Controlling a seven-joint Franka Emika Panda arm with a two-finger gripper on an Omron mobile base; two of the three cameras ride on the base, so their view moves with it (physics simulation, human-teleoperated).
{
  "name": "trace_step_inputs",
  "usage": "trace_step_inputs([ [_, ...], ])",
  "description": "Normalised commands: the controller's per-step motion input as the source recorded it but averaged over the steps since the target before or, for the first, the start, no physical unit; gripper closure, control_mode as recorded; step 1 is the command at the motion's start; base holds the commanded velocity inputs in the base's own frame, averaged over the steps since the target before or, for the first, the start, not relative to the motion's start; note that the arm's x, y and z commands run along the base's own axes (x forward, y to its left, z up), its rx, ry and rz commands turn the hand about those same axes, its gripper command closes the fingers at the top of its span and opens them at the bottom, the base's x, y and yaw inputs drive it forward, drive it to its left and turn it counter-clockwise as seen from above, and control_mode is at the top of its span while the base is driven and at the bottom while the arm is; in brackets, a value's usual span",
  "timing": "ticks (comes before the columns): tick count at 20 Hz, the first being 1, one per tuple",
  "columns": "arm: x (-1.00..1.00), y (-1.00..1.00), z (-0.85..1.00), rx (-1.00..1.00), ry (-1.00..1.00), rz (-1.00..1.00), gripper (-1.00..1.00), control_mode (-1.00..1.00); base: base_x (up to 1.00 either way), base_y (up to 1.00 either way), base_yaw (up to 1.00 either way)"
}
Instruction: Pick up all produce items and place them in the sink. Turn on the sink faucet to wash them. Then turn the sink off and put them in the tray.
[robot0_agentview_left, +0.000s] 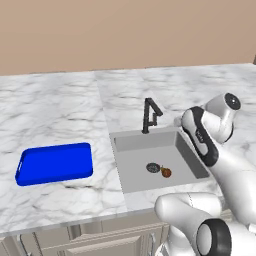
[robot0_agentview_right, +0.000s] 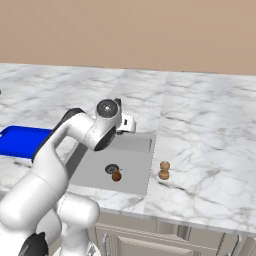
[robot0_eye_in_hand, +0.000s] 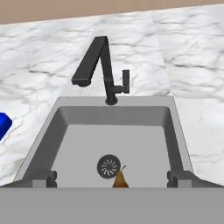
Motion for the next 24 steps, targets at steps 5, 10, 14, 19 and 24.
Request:
trace_step_inputs([
  [5,-0.08,0.09,-0.24,-0.02,0.14,-0.12,-1.00,-1.00,0.00,0.00,0.00],
  [10,-0.07,0.11,-0.26,-0.03,0.14,-0.12,-1.00,-1.00,0.00,0.00,0.00],
  [14,-0.13,0.10,-0.28,-0.02,0.15,-0.11,-1.00,-1.00,0.00,0.00,0.00],
  [19,-0.22,0.09,-0.25,0.00,0.16,-0.09,-1.00,-1.00,0.00,0.00,0.00],
  [24,-0.23,0.13,-0.28,-0.01,0.15,-0.07,-1.00,-1.00,0.00,0.00,0.00],
])
